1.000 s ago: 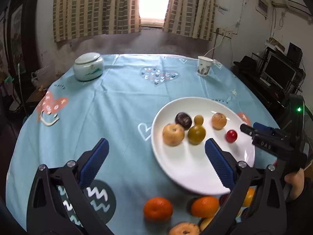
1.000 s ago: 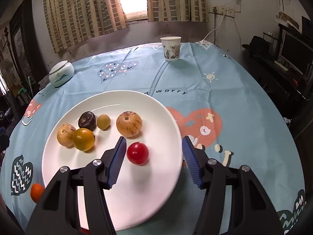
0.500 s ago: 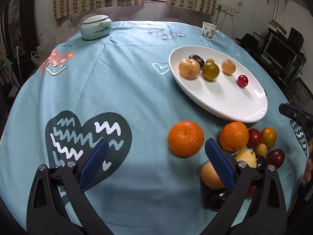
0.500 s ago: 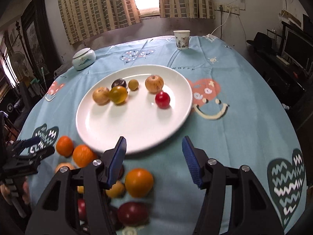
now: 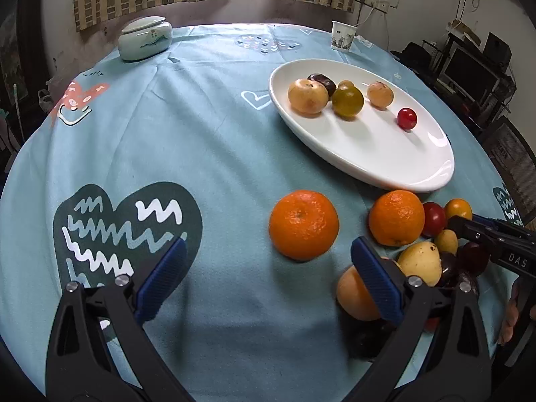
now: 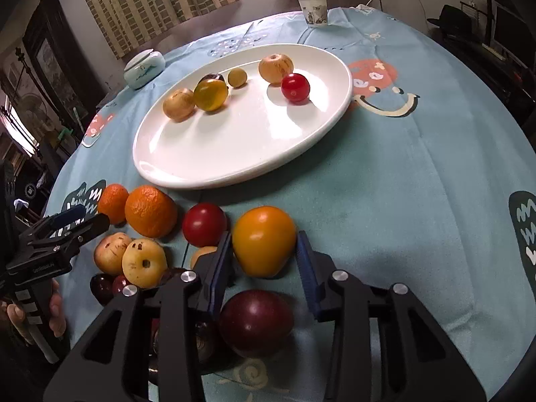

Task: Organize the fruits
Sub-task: 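Grasp an orange with the left tool while the right tool grasps a yellow-orange fruit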

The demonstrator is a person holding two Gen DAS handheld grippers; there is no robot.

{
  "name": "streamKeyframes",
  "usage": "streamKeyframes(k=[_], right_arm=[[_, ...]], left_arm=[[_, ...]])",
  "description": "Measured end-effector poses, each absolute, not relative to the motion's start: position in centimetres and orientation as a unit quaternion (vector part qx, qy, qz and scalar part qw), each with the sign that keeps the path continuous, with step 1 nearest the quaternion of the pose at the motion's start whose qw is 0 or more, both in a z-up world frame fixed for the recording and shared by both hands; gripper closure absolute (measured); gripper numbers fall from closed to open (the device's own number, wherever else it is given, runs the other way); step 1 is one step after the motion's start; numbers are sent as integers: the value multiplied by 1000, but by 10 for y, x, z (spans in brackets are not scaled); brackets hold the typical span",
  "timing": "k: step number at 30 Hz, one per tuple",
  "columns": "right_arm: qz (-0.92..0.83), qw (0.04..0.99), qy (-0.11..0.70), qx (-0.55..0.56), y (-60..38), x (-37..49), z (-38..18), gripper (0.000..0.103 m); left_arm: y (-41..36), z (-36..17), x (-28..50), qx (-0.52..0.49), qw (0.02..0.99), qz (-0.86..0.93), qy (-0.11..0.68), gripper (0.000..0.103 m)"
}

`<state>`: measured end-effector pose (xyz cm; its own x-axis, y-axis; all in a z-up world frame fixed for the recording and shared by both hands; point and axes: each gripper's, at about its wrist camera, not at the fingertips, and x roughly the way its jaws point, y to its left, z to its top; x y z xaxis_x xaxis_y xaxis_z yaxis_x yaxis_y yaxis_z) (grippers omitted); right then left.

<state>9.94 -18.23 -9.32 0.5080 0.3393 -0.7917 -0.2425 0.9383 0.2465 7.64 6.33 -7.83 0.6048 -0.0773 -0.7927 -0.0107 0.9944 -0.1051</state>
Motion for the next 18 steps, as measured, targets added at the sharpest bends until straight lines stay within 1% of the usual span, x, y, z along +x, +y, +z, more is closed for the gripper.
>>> streamKeyframes(k=[7, 13, 15, 16, 17, 18], right_arm=[[156, 882, 441, 54, -194, 83, -77, 65], [157, 880, 442, 75, -208, 75, -76, 65], [160, 881, 440, 77, -210, 72, -75, 65], [161, 881, 438, 77, -211, 70, -74, 65], [163, 881, 437, 77, -211, 70, -73, 65], [164, 881, 436, 77, -210, 69, -72, 65]], left_arm=[[62, -84, 87, -47, 889, -12, 456, 3], [58, -89, 95, -49, 886, -11, 461, 5], [55, -92, 97, -49, 883, -19, 466, 17], [52, -91, 97, -38, 886, -16, 461, 28], [50, -90, 96, -38, 888, -26, 458, 45], [48, -88, 95, -47, 887, -46, 456, 55]])
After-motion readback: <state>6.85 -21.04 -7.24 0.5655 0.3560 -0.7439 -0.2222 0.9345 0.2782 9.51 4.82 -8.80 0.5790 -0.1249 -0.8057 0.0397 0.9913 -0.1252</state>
